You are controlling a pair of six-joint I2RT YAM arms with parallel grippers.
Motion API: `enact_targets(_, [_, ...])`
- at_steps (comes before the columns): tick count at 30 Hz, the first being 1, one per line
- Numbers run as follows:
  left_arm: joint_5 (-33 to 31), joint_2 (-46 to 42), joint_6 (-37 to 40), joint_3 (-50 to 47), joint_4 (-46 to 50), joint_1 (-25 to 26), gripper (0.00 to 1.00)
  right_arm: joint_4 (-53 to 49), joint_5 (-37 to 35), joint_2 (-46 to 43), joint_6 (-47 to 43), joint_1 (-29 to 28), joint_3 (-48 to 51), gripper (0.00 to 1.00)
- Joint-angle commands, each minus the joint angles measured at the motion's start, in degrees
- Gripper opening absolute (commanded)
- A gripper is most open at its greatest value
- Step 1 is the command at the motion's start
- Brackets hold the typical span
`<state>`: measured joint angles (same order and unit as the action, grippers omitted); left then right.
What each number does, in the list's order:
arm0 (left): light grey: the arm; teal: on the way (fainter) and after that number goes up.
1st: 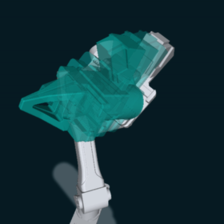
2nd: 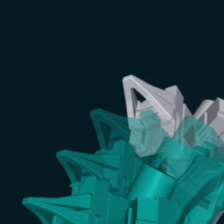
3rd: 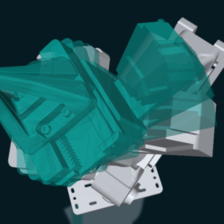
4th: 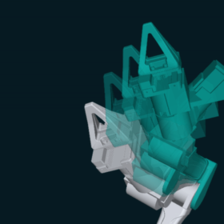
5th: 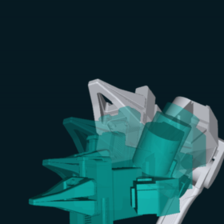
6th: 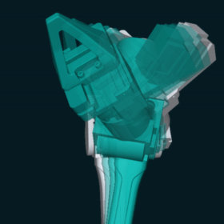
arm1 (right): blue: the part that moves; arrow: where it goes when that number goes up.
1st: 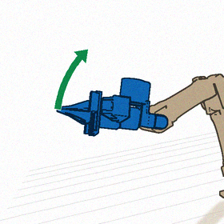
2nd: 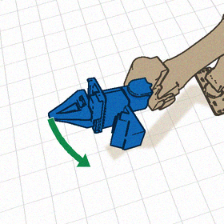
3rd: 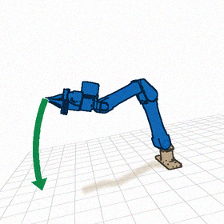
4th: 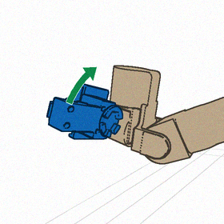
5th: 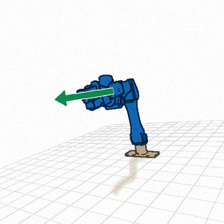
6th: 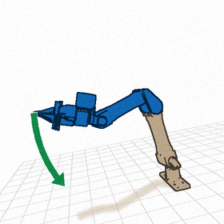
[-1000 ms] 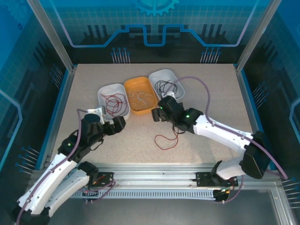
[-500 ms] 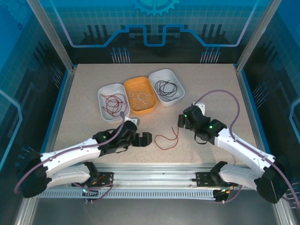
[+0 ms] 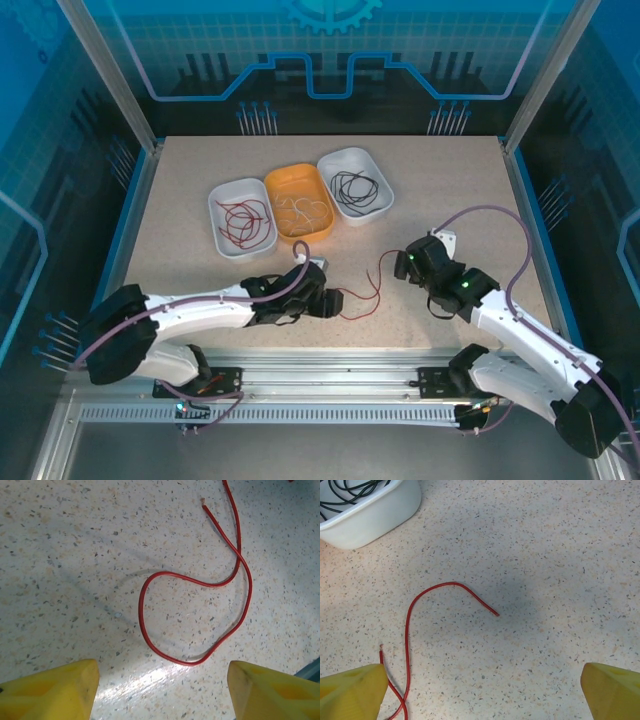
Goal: Untangle the cables
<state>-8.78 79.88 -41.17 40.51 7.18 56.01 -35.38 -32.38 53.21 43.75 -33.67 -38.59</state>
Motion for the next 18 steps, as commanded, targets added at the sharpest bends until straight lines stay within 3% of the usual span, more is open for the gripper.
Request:
enact_targets(1, [-0.94,2.94,1.93,2.61,-0.68,0.16,0.65,-0.86,-0.59,-0.75,2.0,0.68,0.87,1.0])
enact_targets(18, [-1.06,17.99,4.13,9.05,0.42,-1.95,0.42,0.83,0.7,0.05,2.4,0.82,1.94,1.0])
